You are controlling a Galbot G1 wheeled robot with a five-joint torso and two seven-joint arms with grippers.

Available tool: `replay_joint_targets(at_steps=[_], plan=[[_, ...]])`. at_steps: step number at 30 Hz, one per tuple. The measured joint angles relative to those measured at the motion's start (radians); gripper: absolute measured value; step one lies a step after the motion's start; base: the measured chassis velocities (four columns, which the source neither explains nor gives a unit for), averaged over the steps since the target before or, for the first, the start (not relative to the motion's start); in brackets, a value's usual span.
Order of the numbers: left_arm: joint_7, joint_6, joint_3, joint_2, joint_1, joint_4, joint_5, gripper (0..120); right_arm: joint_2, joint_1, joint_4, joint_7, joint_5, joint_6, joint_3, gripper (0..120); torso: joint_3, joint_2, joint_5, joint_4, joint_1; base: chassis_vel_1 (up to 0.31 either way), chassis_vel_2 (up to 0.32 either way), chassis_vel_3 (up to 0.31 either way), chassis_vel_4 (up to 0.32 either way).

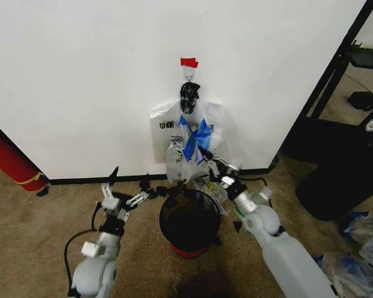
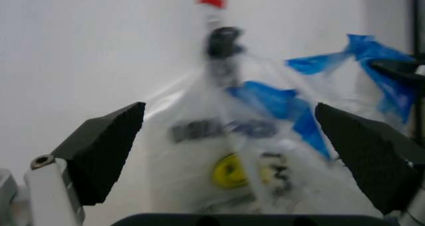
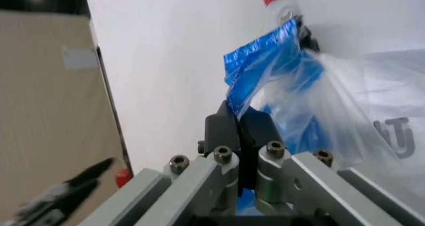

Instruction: Pick up the garbage bag from the wall and place it over the trash bin.

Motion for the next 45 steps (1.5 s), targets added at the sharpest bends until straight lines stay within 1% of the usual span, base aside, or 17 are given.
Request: replay_joint_targets(at_steps=[2, 3, 7, 10, 11, 15, 17, 18, 24, 25, 30, 32, 33, 34, 38, 42, 45], plan=[[0.022, 0.026, 0.046, 0.046, -0.048, -0.004, -0.001, 100, 0.011, -0.029, 0.005, -0.026, 0.045, 0.01, 0.018, 0, 0.0, 0.0, -0.0001, 0.0002, 0.0, 0.0, 0.0, 0.0, 0.0], [0.022, 0.026, 0.046, 0.046, -0.048, -0.004, -0.001, 100, 0.011, -0.029, 0.005, -0.026, 0.045, 0.01, 0.018, 0, 0.0, 0.0, -0.0001, 0.0002, 0.0, 0.0, 0.0, 0.0, 0.0], [0.057, 0.07, 0.125, 0.111, -0.146, -0.013, -0.015, 100, 0.038, -0.062, -0.004, -0.046, 0.093, 0.032, 0.035, 0, 0.0, 0.0, -0.0001, 0.0005, 0.0, 0.0, 0.0, 0.0, 0.0], [0.06, 0.099, 0.185, 0.144, -0.225, -0.008, -0.016, 100, 0.058, -0.069, -0.013, -0.051, 0.103, 0.041, 0.052, 0, 0.0, 0.0, 0.0, 0.0006, 0.0, 0.0, 0.0, 0.0, 0.0], [0.06, 0.099, 0.185, 0.144, -0.225, -0.008, -0.016, 100, 0.058, -0.069, -0.013, -0.051, 0.103, 0.041, 0.052, 0, 0.0, 0.0, 0.0, 0.0006, 0.0, 0.0, 0.0, 0.0, 0.0], [0.051, 0.131, 0.272, 0.19, -0.319, 0.021, -0.014, 100, 0.077, -0.073, -0.008, -0.049, 0.134, 0.042, 0.078, 0, 0.0, 0.0, 0.0, 0.0003, 0.0, 0.0, 0.0, 0.0, 0.0], [0.019, 0.148, 0.333, 0.219, -0.358, 0.05, -0.003, 100, 0.082, -0.078, -0.003, -0.048, 0.153, 0.042, 0.089, 0, 0.0, 0.0, -0.0001, 0.0004, 0.0, 0.0, 0.0, 0.0, 0.0], [0.019, 0.148, 0.333, 0.219, -0.358, 0.05, -0.003, 100, 0.082, -0.078, -0.003, -0.048, 0.153, 0.042, 0.089, 0, 0.0, 0.0, -0.0001, 0.0004, 0.0, 0.0, 0.0, 0.0, 0.0], [-0.082, 0.205, 0.465, 0.271, -0.444, 0.113, 0.002, 100, 0.097, -0.09, 0.003, -0.048, 0.208, 0.038, 0.089, 0, 0.0, 0.0, -0.0002, 0.0005, 0.0, 0.0, 0.0, 0.0, 0.0], [-0.082, 0.205, 0.465, 0.271, -0.444, 0.113, 0.002, 100, 0.097, -0.09, 0.003, -0.048, 0.208, 0.038, 0.089, 0, 0.0, 0.0, -0.0002, 0.0005, 0.0, 0.0, 0.0, 0.0, 0.0], [-0.114, 0.255, 0.532, 0.309, -0.541, 0.133, -0.004, 100, 0.116, -0.096, -0.002, -0.055, 0.225, 0.038, 0.077, 0, 0.0, 0.0, -0.0001, 0.0004, 0.0, 0.0, 0.0, 0.0, 0.0], [-0.117, 0.259, 0.54, 0.314, -0.553, 0.135, -0.006, 100, 0.119, -0.096, -0.003, -0.056, 0.226, 0.038, 0.077, 0, 0.0, 0.0, -0.0001, 0.0004, 0.0, 0.0, 0.0, 0.0, 0.0], [-0.122, 0.268, 0.564, 0.333, -0.586, 0.143, -0.011, 100, 0.126, -0.097, -0.006, -0.061, 0.227, 0.038, 0.076, 0, 0.0, 0.0, -0.0001, 0.0004, 0.0, 0.0, 0.0, 0.0, 0.0], [-0.122, 0.268, 0.564, 0.333, -0.586, 0.143, -0.011, 100, 0.126, -0.097, -0.006, -0.061, 0.227, 0.038, 0.076, 0, 0.0, 0.0, -0.0001, 0.0004, 0.0, 0.0, 0.0, 0.0, 0.0], [-0.133, 0.285, 0.611, 0.346, -0.638, 0.152, -0.022, 96, 0.132, -0.102, -0.015, -0.074, 0.216, 0.041, 0.08, 0, 0.0, 0.0, -0.0002, 0.0004, 0.0, 0.0, 0.0, 0.0, 0.0], [-0.135, 0.298, 0.642, 0.343, -0.663, 0.165, -0.024, 95, 0.13, -0.105, -0.016, -0.078, 0.209, 0.043, 0.082, 0, 0.0, 0.0, -0.0001, 0.0003, 0.0, 0.0, 0.0, 0.0, 0.0], [-0.135, 0.31, 0.667, 0.337, -0.676, 0.174, -0.024, 92, 0.13, -0.106, -0.016, -0.082, 0.197, 0.044, 0.085, 0, 0.0, 0.0, -0.0001, 0.0005, 0.0, 0.0, 0.0, 0.0, 0.0]])
